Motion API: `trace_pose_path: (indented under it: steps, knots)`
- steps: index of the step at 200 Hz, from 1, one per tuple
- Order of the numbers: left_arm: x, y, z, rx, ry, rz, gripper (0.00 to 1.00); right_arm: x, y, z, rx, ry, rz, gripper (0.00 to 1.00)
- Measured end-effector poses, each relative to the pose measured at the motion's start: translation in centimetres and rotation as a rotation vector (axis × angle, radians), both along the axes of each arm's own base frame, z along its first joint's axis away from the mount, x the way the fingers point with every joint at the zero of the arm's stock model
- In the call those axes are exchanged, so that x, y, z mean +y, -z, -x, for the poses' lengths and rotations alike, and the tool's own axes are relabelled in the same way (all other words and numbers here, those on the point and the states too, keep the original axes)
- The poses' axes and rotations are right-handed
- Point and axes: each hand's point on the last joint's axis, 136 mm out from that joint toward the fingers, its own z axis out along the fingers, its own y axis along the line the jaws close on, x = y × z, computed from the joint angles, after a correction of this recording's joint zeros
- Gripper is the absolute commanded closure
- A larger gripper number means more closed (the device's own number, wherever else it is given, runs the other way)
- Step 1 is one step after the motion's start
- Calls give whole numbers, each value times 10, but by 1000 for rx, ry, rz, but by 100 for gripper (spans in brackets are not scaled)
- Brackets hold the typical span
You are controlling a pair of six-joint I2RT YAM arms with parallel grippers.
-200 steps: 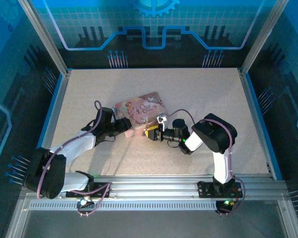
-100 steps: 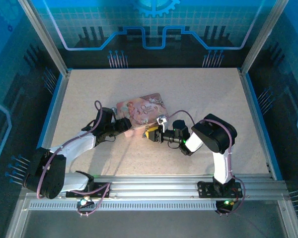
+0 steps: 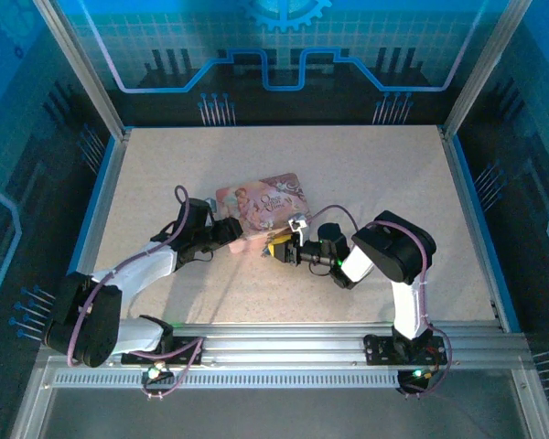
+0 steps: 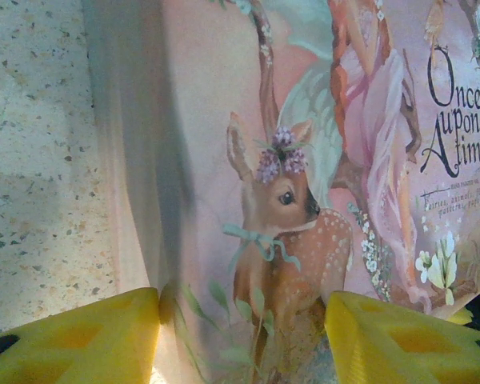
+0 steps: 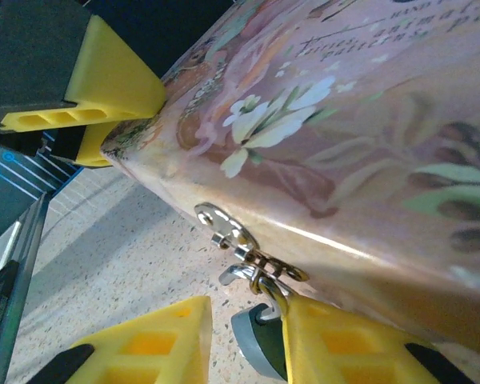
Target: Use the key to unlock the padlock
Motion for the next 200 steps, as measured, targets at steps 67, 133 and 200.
trace_pose_path:
  steps: [67, 133, 200]
  knots:
    - [-6, 0, 0, -17, -19, -31, 43, -1, -3, -2, 26, 13, -19, 60]
    - [-16, 0, 3, -23, -34, -43, 43, -9, -4, -6, 62, 9, -35, 60]
    - [-21, -1, 6, -16, -37, -29, 44, -15, -6, -3, 80, 15, -29, 54]
